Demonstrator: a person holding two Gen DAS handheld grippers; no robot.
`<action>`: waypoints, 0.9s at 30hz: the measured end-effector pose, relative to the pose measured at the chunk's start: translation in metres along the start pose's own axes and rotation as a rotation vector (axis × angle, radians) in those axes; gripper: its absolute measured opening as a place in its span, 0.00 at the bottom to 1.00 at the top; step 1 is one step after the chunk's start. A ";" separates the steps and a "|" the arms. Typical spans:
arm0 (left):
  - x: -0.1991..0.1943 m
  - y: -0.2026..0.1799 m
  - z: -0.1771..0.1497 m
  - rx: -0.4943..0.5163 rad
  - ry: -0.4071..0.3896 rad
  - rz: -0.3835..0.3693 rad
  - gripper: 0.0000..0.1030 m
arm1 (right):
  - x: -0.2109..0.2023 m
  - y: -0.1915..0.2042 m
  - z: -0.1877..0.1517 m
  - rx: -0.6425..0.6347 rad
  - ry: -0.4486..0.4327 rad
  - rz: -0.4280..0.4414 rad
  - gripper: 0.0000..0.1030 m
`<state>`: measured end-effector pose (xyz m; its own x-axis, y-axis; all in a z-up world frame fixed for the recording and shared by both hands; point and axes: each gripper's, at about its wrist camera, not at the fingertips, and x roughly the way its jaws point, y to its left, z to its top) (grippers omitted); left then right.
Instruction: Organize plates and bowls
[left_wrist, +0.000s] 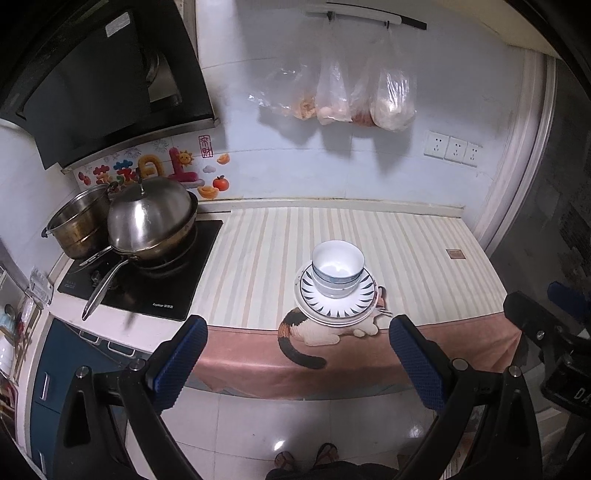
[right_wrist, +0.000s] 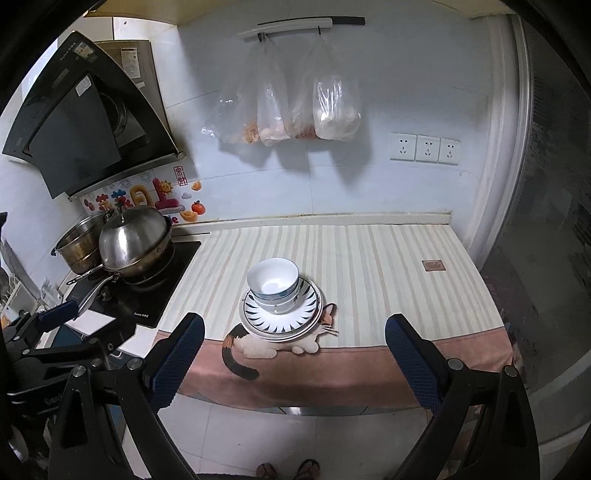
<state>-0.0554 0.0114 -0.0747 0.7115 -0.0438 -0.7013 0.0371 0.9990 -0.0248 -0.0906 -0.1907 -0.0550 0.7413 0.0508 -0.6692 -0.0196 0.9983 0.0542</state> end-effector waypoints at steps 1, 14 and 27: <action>-0.002 0.002 0.000 -0.001 -0.003 -0.002 0.98 | 0.000 0.001 0.000 0.000 0.001 -0.002 0.98; -0.013 0.012 -0.002 -0.003 -0.025 -0.007 0.98 | 0.003 0.010 -0.006 0.007 0.009 -0.013 0.98; -0.013 0.018 -0.002 -0.014 -0.024 -0.011 0.98 | 0.005 0.018 -0.010 -0.001 0.016 -0.019 0.98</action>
<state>-0.0648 0.0301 -0.0675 0.7278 -0.0545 -0.6836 0.0353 0.9985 -0.0420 -0.0941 -0.1725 -0.0651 0.7305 0.0322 -0.6822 -0.0063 0.9992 0.0403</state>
